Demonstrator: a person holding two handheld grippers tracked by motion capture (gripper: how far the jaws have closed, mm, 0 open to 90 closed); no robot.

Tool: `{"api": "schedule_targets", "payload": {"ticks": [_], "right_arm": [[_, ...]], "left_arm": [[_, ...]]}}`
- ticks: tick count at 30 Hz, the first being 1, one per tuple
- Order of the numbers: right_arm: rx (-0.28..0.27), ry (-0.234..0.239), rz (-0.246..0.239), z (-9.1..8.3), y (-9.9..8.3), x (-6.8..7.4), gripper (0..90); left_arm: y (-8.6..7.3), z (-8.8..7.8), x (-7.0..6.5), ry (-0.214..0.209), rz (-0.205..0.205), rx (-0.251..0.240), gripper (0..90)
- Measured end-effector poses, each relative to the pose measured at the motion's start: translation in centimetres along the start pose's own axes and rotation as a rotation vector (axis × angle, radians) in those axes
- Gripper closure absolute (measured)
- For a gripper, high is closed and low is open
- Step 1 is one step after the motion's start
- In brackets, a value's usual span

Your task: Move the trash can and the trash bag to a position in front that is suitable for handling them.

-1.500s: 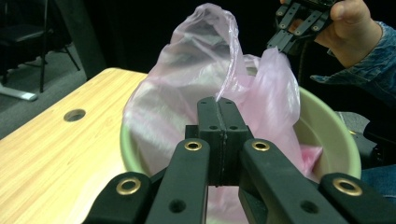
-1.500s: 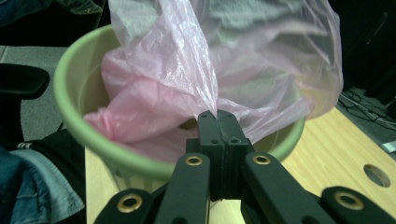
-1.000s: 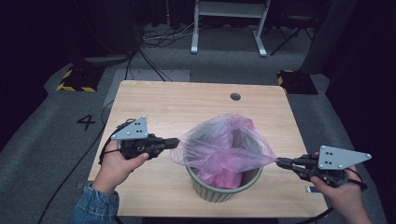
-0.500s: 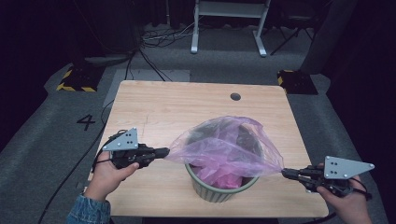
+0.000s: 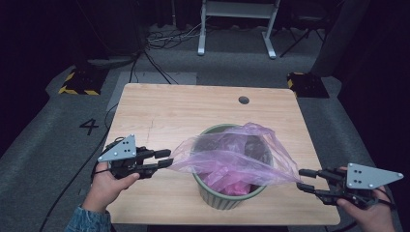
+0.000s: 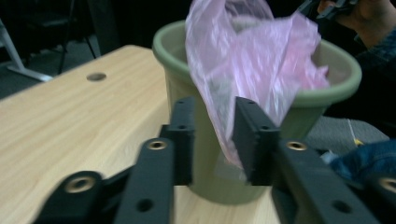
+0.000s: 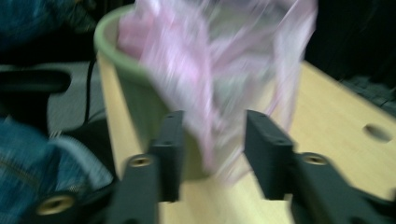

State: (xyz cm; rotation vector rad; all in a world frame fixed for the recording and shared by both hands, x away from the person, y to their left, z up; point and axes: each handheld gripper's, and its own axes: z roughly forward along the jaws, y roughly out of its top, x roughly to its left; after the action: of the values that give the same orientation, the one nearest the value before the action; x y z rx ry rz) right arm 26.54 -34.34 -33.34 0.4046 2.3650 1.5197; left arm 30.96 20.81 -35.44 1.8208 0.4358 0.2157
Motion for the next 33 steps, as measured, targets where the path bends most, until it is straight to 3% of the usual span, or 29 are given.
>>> {"api": "schedule_targets", "payload": {"ticks": [4,7,10,14,18,20,21,22,23,25,27,30,33], "right_arm": [[-0.048,-0.053,0.000,-0.1,1.7,-0.4,38.7],[-0.057,-0.107,0.004,0.4,3.0,-1.1,32.9],[-0.067,-0.144,0.012,1.6,3.9,-2.0,29.3],[-0.088,-0.150,0.060,3.5,4.2,-3.2,25.2],[-0.075,-0.134,0.125,5.5,4.0,-4.2,16.1],[-0.068,-0.109,0.140,6.4,3.9,-4.5,16.4],[-0.065,-0.107,0.138,6.8,3.9,-4.6,20.0],[-0.058,-0.119,0.136,7.1,3.9,-4.7,31.3],[-0.057,-0.126,0.135,7.3,3.9,-4.7,44.8],[-0.044,-0.087,0.115,7.5,4.1,-4.9,67.1],[-0.030,-0.076,0.099,7.5,4.2,-5.1,85.0],[-0.031,-0.074,0.085,7.6,4.4,-5.3,90.0],[-0.035,-0.065,0.091,7.8,4.4,-5.7,90.0]], "left_arm": [[1.4,0.5,-0.2,0.042,0.016,-0.029,41.7],[2.6,1.1,-0.2,0.052,0.037,-0.046,34.5],[3.6,2.2,-0.2,0.051,0.059,-0.043,31.8],[4.3,3.8,0.3,0.055,0.082,-0.042,30.5],[4.2,5.0,1.0,0.062,0.078,-0.044,30.9],[4.1,5.4,1.2,0.052,0.075,-0.037,34.2],[4.0,5.5,1.3,0.050,0.075,-0.036,37.2],[4.0,5.6,1.3,0.045,0.081,-0.032,41.3],[3.9,5.7,1.4,0.039,0.089,-0.032,50.9],[4.0,5.7,1.4,0.030,0.095,-0.033,66.3],[4.0,5.6,1.5,0.019,0.091,-0.037,79.0],[4.1,5.5,1.6,0.017,0.076,-0.042,89.1],[4.0,5.5,2.1,0.035,0.063,-0.052,90.0]]}}
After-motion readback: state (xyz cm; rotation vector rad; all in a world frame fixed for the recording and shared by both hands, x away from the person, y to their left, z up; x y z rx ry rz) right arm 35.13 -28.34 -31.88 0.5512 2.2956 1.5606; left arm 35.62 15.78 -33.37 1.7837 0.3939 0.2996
